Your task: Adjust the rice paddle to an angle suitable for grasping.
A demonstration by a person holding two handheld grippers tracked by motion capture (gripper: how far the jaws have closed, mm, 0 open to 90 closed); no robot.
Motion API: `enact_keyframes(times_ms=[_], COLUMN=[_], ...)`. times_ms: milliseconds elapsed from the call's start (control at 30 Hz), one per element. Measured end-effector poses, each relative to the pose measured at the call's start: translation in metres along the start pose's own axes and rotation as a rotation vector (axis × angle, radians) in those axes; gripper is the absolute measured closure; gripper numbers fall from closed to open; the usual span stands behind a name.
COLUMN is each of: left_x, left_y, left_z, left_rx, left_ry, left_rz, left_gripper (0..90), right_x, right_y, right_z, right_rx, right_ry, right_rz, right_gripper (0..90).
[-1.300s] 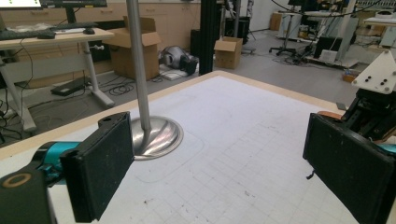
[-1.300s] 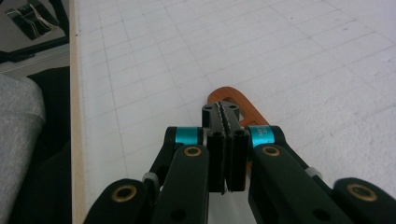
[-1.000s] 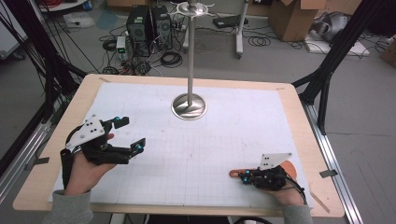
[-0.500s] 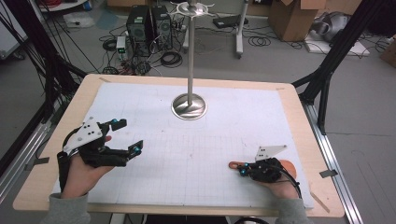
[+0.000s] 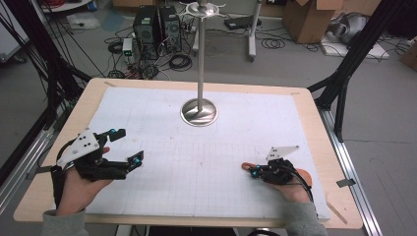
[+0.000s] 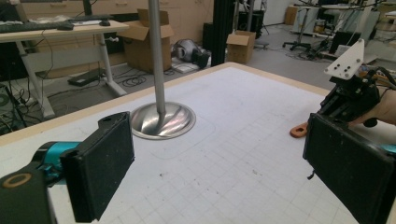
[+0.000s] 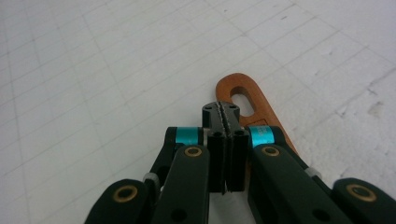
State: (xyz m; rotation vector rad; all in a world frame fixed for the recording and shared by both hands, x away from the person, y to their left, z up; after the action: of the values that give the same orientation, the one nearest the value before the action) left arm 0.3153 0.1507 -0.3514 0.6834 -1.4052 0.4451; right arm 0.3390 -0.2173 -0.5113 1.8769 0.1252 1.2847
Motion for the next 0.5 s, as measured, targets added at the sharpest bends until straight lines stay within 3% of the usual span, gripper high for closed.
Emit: enact_keyframes(times_ms=[167, 267, 500], left_x=[-0.002, -0.003, -0.006], left_y=[0.003, 0.005, 0.007], left_z=[-0.001, 0.000, 0.000], left_rx=[0.006, 0.010, 0.012], left_ry=[0.000, 0.001, 0.003], left_rz=[-0.005, -0.008, -0.015], left_gripper=[9.1, 9.1, 9.1], right_x=[0.001, 0.004, 0.005], right_y=[-0.001, -0.001, -0.001], right_z=[0.005, 0.009, 0.015], right_rx=[-0.010, -0.047, -0.076], right_ry=[-0.006, -0.004, -0.011], right_rz=[0.005, -0.011, -0.012], right_gripper=[89.7, 89.7, 89.7])
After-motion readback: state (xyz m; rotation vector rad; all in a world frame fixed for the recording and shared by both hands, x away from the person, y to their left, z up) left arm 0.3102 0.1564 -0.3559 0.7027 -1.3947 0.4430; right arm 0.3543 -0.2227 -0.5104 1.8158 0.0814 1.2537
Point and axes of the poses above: each handheld gripper's, and its own axes: y roughly backward along the jaws, x roughly out of its top, z roughly to its right, the point moved 10 cm from there along -y, roughly forward along the jaws, and after that the axes turned 2 degrees about -x, right-handed, at the moved point
